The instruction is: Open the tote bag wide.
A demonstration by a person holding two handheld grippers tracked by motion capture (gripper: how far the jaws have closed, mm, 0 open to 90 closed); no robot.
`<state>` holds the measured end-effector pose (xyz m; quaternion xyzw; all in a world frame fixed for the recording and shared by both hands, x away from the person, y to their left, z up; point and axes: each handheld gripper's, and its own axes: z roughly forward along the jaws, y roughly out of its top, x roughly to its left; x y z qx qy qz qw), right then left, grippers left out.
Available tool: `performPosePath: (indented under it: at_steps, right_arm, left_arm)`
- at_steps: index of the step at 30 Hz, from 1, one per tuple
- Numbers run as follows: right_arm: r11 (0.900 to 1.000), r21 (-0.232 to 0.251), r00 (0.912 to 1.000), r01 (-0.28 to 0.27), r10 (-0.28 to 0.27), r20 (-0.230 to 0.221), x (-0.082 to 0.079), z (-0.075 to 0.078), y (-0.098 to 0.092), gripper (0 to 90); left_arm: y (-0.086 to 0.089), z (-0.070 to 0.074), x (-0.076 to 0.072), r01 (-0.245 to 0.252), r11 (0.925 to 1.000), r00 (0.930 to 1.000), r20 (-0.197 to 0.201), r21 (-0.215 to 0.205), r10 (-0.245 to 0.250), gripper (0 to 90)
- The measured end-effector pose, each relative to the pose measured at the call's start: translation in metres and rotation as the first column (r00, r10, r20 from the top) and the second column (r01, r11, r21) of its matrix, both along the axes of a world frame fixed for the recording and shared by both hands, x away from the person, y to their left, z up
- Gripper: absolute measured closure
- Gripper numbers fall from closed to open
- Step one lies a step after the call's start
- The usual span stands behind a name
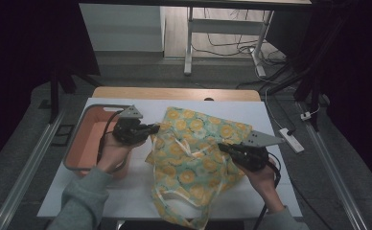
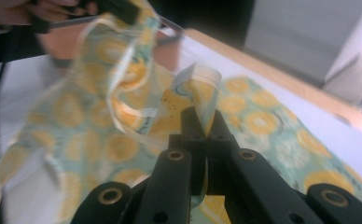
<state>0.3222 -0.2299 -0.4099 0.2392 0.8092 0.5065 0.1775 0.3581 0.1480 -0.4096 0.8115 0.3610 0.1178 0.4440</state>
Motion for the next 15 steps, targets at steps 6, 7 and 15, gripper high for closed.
performPosePath:
  at_steps: [6,7,15]
  right_arm:
    - [0.994,-0.020,0.9863,0.106,-0.108,-0.125,0.040,-0.034,-0.009,89.1]
    - [0.993,-0.033,0.9830,0.115,-0.119,-0.140,0.044,-0.039,-0.011,89.0]
    - [0.983,-0.081,0.9596,0.163,-0.177,-0.218,0.057,-0.067,-0.025,88.7]
  left_arm:
    - [-0.013,-0.015,0.032,-0.017,0.9974,0.9964,-0.082,0.069,0.023,84.5]
    - [-0.015,-0.019,0.036,-0.019,0.9967,0.9951,-0.095,0.078,0.027,84.5]
    - [-0.031,-0.032,0.046,0.003,0.9917,0.9899,-0.141,0.129,0.016,83.0]
